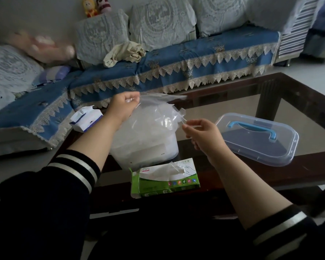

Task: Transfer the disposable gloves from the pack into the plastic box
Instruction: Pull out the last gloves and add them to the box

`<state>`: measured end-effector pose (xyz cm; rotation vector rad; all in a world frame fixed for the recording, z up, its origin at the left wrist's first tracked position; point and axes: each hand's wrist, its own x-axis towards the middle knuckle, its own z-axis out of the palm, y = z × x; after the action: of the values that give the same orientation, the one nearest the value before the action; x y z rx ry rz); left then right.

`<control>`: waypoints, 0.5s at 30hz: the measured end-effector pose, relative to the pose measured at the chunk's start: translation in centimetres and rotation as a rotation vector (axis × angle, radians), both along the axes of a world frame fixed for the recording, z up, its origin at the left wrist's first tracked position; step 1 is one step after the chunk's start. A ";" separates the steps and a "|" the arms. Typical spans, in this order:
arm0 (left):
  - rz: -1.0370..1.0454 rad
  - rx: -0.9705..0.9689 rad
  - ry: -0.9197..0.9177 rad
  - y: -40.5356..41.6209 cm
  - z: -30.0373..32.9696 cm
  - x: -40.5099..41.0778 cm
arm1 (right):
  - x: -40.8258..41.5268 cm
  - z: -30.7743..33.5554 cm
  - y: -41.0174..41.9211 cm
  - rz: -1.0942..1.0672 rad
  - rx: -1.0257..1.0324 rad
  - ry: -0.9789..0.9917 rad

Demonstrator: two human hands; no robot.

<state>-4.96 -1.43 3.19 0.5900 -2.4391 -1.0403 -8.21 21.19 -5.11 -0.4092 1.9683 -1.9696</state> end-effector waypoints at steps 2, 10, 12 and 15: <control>0.003 0.011 -0.048 -1.1 -0.7 0.3 | 0.3 0.1 -0.3 0.116 0.070 0.058; 0.012 -0.220 -0.357 -3.5 -3.1 0.6 | 1.0 -1.0 -2.2 0.289 0.273 0.173; 0.052 -0.383 -0.447 -3.9 -3.4 0.8 | 1.4 -1.2 -2.7 0.308 0.341 0.214; 0.148 -0.553 -0.256 -3.7 -3.8 1.6 | 1.6 -1.6 -3.0 0.336 0.471 0.332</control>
<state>-3.31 -5.16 -0.57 0.7238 -2.6851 -0.2130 -6.56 18.16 -6.71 -0.9124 2.2907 -1.2449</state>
